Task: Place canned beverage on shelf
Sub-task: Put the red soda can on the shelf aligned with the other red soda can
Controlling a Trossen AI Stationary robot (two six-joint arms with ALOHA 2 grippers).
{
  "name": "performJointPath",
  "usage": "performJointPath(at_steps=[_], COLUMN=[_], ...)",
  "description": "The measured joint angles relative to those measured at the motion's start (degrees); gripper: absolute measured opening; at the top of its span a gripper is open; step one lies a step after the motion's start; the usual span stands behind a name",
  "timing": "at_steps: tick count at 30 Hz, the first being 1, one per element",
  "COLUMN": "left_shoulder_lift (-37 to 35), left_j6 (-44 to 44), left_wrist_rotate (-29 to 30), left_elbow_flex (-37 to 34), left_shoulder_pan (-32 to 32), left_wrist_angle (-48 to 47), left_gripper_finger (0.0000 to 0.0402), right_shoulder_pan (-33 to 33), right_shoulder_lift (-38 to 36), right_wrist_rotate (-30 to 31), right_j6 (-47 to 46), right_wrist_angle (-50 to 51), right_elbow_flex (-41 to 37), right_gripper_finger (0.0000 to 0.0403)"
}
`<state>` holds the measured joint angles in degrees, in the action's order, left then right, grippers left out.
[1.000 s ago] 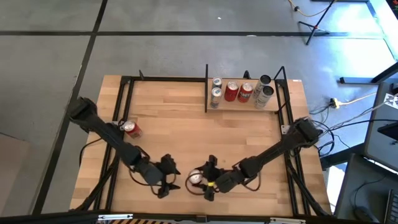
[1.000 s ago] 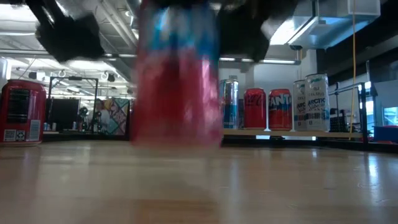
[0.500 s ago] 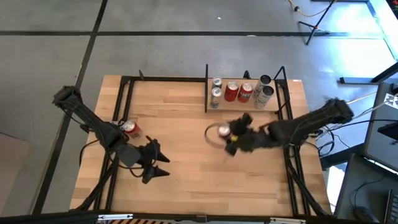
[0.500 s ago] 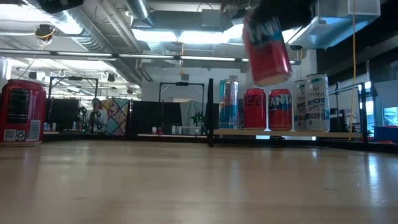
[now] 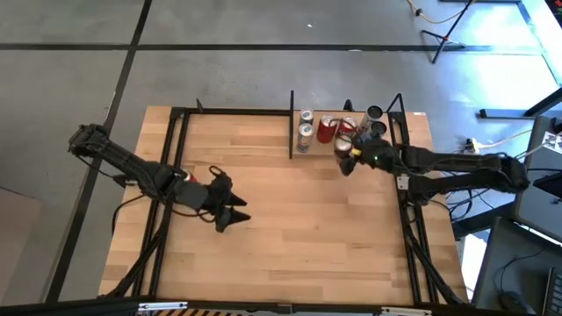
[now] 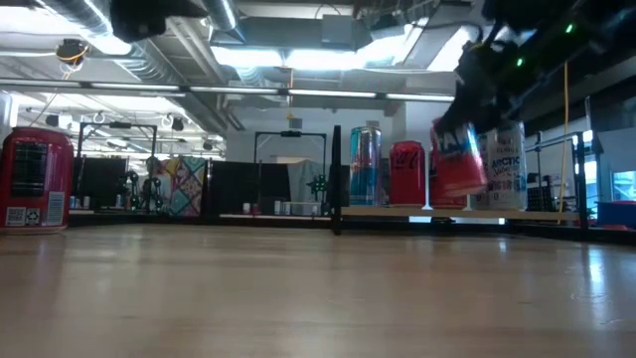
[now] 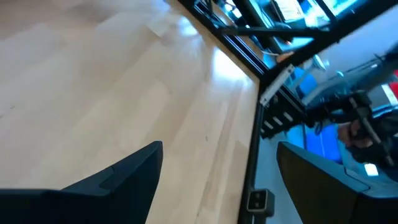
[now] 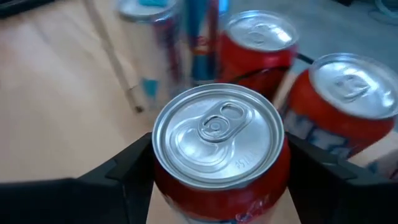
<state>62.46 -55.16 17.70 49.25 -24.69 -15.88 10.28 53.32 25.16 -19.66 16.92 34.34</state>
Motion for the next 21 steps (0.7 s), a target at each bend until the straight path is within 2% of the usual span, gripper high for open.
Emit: performJointPath(at_steps=[4, 10, 21], left_shoulder_lift=[0.00, 0.00, 0.02], left_j6=[0.13, 1.16, 2.34], left_wrist_rotate=[-2.14, -6.51, -12.10], left_elbow_flex=[0.00, 0.00, 0.00], left_shoulder_pan=[3.21, 7.95, 12.75], left_wrist_angle=[-0.09, -0.20, -0.17], left_gripper_finger=[0.0311, 0.0311, 0.0312], right_shoulder_pan=[7.38, 15.28, 16.74], right_shoulder_lift=[0.07, 0.23, 1.29], right_wrist_rotate=[-4.38, -9.27, -11.93], right_j6=[3.87, 8.23, 8.09], right_wrist_angle=[-6.80, -8.85, -9.60], right_elbow_flex=[-2.74, -4.15, -4.15], right_gripper_finger=[0.0272, 0.0272, 0.0273])
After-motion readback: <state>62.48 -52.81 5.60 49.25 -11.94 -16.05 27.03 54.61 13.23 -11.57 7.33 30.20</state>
